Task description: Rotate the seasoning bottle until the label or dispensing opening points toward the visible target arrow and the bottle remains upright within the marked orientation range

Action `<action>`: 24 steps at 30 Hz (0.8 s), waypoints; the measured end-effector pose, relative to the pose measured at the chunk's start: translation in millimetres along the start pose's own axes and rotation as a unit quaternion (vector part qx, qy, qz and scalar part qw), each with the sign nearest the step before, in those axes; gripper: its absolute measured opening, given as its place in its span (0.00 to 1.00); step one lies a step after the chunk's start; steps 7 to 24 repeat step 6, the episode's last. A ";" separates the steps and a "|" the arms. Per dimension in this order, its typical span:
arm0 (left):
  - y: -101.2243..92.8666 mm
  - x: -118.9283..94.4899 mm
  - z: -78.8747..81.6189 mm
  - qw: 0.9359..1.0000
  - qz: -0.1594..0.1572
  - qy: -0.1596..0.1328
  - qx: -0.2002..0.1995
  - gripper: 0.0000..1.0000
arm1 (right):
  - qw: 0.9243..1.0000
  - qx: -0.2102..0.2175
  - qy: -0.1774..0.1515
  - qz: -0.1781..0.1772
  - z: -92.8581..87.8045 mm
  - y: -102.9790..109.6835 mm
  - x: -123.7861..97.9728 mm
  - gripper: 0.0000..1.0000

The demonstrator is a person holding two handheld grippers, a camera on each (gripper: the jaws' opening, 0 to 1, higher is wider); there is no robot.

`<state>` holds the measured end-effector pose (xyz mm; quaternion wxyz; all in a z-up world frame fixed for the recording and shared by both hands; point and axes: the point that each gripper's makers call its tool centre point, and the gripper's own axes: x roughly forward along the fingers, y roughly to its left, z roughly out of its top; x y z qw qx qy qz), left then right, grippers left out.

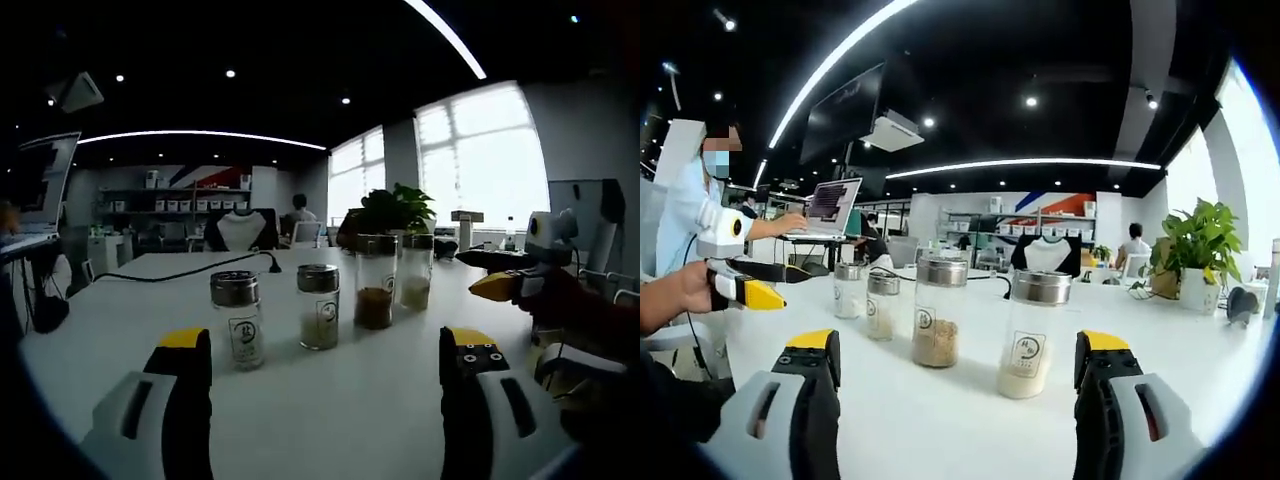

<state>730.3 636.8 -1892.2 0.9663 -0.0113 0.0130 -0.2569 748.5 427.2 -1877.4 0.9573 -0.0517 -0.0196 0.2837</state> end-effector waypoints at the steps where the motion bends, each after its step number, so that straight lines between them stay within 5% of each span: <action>1: 0.1 -0.1 0.2 1.000 0.000 0.000 0.000 1.00 | 1.000 0.000 0.000 0.000 -0.1 0.2 -0.1 0.99; 24: 1.8 -0.4 0.6 1.000 0.004 0.000 0.001 1.00 | 1.000 0.002 0.005 -0.004 -2.1 2.5 1.5 0.99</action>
